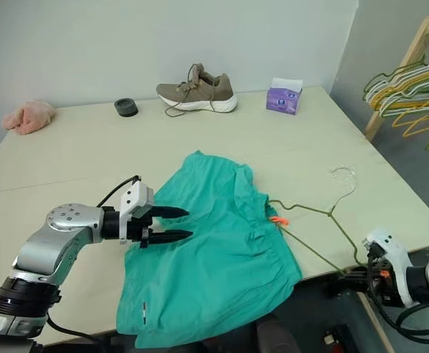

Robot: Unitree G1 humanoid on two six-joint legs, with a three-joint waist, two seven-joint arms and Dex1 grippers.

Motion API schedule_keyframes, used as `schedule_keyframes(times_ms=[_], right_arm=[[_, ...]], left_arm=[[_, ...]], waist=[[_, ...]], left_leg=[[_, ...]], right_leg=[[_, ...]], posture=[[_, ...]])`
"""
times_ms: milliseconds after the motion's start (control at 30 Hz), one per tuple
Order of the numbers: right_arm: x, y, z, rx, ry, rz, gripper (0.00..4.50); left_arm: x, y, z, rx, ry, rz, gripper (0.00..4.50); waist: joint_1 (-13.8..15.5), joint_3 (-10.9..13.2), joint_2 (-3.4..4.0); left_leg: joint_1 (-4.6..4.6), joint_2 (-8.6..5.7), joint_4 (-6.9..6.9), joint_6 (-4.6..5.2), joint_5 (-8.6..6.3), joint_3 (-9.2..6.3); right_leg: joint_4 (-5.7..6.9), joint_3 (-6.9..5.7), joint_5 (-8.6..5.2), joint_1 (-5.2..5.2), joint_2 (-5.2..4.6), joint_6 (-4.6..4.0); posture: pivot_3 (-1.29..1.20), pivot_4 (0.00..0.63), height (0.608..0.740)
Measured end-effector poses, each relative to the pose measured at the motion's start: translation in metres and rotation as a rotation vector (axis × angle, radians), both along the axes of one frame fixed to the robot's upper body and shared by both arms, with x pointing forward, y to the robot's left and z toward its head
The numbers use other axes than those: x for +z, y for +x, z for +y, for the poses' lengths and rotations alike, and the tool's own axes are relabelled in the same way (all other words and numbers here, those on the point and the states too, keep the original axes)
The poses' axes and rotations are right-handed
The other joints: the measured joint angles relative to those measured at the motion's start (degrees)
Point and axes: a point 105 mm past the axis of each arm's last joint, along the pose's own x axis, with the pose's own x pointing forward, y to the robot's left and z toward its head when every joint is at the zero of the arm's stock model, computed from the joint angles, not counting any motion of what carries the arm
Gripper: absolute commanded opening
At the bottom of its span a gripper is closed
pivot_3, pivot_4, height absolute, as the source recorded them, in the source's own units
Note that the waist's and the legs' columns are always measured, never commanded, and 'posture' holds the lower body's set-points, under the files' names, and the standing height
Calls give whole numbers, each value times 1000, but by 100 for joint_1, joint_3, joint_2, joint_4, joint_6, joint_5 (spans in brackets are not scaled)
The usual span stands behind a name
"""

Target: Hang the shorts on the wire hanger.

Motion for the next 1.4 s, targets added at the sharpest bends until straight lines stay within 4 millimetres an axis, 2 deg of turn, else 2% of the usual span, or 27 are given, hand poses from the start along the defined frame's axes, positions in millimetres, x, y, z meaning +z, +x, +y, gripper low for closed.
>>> schedule_keyframes(times_ms=[133,233,433,600,733,900,967,1100,1267,1400], right_arm=[[0,2,8,47,3,-22,0],[-2,14,10,53,-30,-70,0],[-16,39,2,31,-112,-112,0],[-11,38,3,124,-106,-84,0],[-8,46,17,129,-26,-82,0],[-24,64,36,8,78,-44,0],[-30,66,40,-37,91,-10,0],[-31,67,55,-89,171,64,0],[-18,91,64,-233,257,42,0],[3,102,65,-250,294,-47,0]], left_arm=[[2,0,-1,-5,2,-12,2925],[2,0,0,-5,8,-19,2925],[3,1,0,-7,16,-34,2925],[3,1,0,-7,18,-38,2925],[3,2,0,-8,18,-47,2925],[3,2,1,-7,20,-51,2925],[2,2,1,-4,22,-51,2925],[2,3,2,4,29,-57,2925],[3,5,1,15,16,-80,2925],[11,21,-1,102,-48,-121,2925]], waist=[[28,5,-3],[38,9,-7],[85,13,-3],[94,13,-2],[78,12,-5],[90,11,-2],[93,11,-2],[95,9,-4],[86,10,1],[116,9,1]], left_leg=[[0,-1,0,0,0,2],[0,0,1,0,0,1],[-4,-1,0,0,0,3],[-4,0,0,0,0,3],[-2,2,2,0,0,3],[-4,1,2,-1,1,2],[-9,1,2,-1,1,3],[-9,2,2,-1,1,4],[-7,1,4,-2,1,6],[-17,0,4,-2,1,2]], right_leg=[[-1,1,0,0,-1,0],[-1,1,0,0,-4,0],[-1,1,0,-5,-12,0],[-1,-1,0,-6,-21,0],[4,0,0,-6,-21,0],[7,0,1,-7,-23,0],[6,-1,1,-8,-25,-1],[6,-1,1,-8,-26,-1],[14,1,2,-10,-26,-1],[9,-7,2,-12,-26,0]], posture=[[-249,127,740],[-246,124,740],[-235,115,740],[-228,107,740],[-221,104,740],[-213,100,740],[-213,99,740],[-215,97,740],[-218,94,740],[-221,91,740]])
